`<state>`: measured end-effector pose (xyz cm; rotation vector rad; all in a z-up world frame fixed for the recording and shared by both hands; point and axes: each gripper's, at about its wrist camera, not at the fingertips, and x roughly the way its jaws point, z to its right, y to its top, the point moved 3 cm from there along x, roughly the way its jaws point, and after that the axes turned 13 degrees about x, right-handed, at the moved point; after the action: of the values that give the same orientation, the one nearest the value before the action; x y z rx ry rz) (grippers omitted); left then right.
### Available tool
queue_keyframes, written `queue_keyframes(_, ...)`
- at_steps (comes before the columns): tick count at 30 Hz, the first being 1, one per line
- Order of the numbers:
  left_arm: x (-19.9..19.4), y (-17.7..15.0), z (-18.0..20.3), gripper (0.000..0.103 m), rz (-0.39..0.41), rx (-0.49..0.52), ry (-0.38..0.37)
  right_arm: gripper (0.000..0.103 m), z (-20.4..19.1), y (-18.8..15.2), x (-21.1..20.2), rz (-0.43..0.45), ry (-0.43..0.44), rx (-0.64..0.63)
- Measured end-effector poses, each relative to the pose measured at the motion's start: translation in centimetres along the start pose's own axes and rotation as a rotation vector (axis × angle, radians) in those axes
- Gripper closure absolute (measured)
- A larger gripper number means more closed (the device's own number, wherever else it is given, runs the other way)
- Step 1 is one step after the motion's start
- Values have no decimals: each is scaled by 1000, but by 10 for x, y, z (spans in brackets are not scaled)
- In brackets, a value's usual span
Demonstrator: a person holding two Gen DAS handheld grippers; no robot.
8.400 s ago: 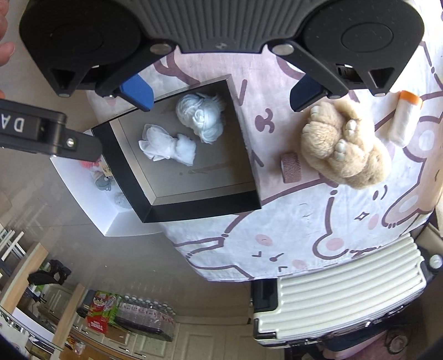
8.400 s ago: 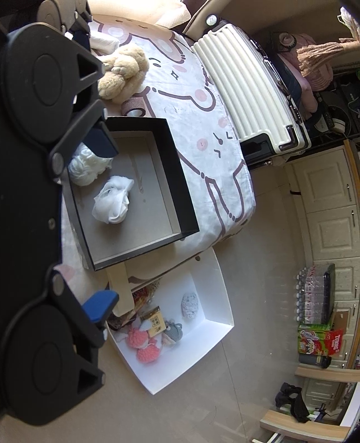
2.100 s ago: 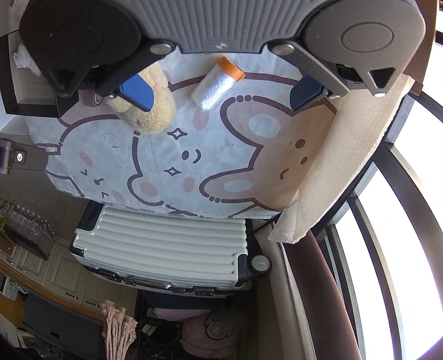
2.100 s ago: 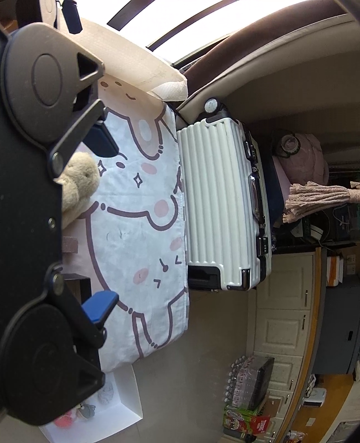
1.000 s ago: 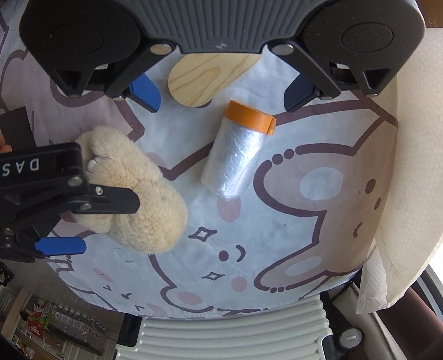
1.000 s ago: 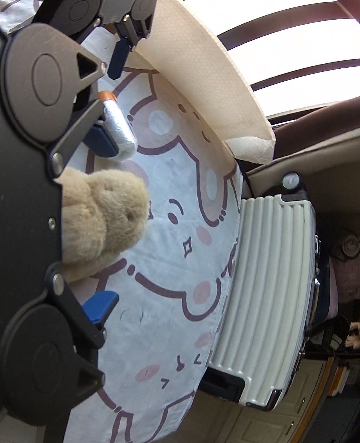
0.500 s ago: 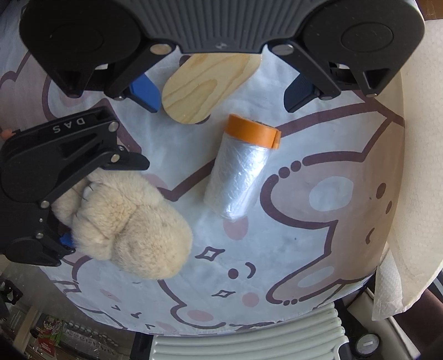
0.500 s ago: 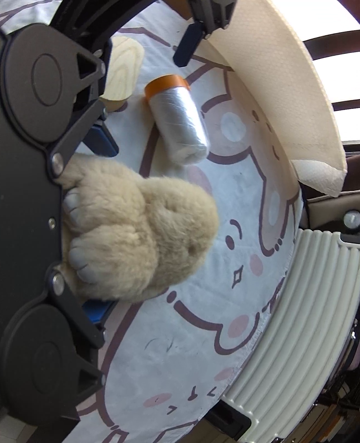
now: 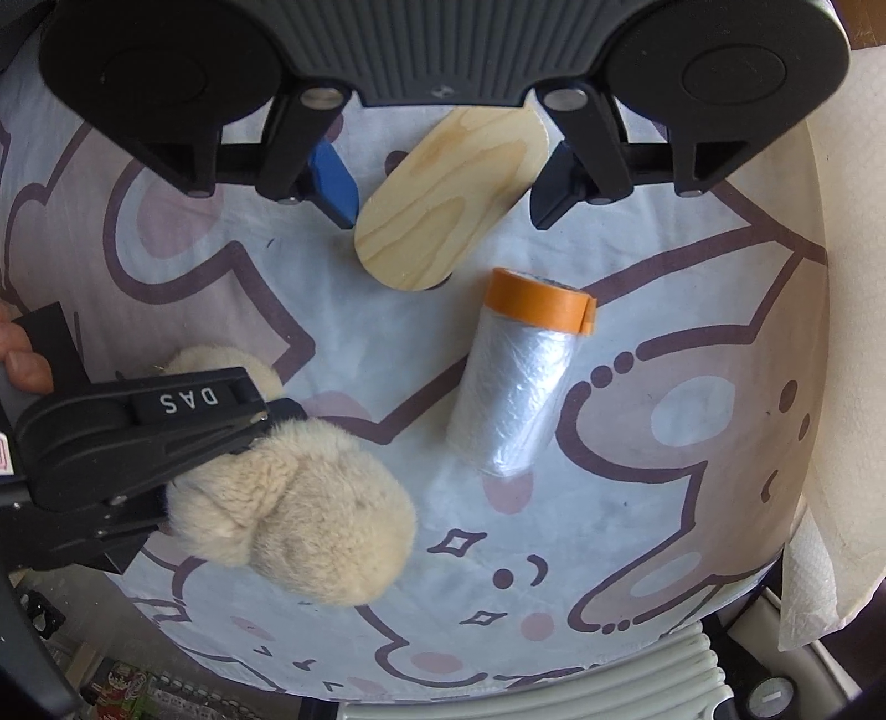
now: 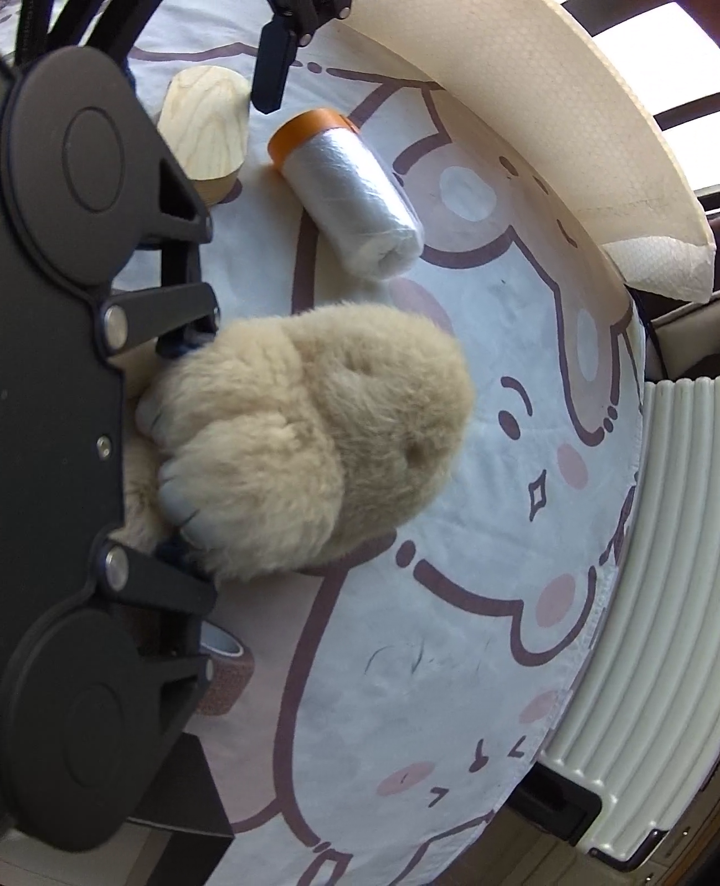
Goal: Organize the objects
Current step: 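Close the right tool on the beige plush bunny while the left tool approaches the oval wooden board, then grasp the oval wooden board with the left tool while the right tool lifts the bunny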
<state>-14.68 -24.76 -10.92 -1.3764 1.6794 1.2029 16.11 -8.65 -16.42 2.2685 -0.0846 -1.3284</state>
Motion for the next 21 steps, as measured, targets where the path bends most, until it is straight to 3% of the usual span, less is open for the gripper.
queue_keyframes(7,-3,-4,4,35,-45,-42,5,58,-2,-6,-8,-48,1,89)
queue_keyframes(15,-3,-9,-11,34,-95,-270,8,59,5,-17,-25,-90,-3,205)
queue_keyframes(21,-4,-11,-9,34,-117,-338,36,59,15,-23,-50,-97,21,337)
